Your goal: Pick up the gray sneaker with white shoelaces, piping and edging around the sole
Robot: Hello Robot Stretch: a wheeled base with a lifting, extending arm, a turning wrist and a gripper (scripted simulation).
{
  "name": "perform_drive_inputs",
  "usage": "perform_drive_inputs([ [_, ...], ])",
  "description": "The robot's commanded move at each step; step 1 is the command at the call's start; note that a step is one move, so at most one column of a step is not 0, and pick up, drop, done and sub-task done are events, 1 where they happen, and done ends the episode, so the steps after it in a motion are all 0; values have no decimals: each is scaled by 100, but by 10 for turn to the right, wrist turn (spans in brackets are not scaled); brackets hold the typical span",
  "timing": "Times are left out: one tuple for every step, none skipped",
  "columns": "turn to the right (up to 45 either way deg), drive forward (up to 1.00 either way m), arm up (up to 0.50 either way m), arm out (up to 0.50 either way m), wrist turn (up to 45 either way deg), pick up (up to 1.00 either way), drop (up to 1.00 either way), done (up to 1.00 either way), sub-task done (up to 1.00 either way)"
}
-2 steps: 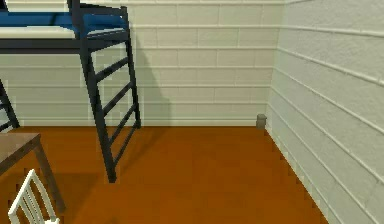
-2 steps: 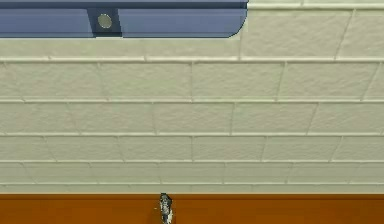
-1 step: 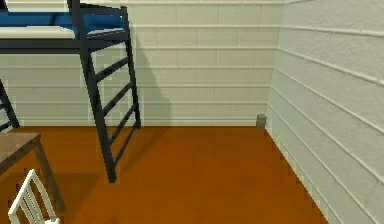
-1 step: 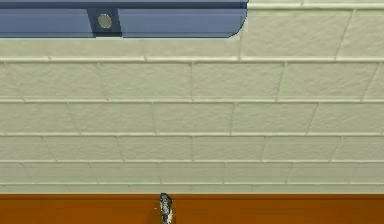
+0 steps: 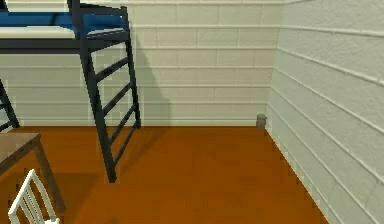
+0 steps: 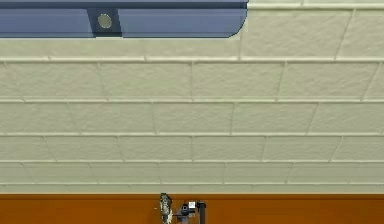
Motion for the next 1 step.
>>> perform_drive_inputs([
  [0,0,0,0,450,0,0,0,0],
])
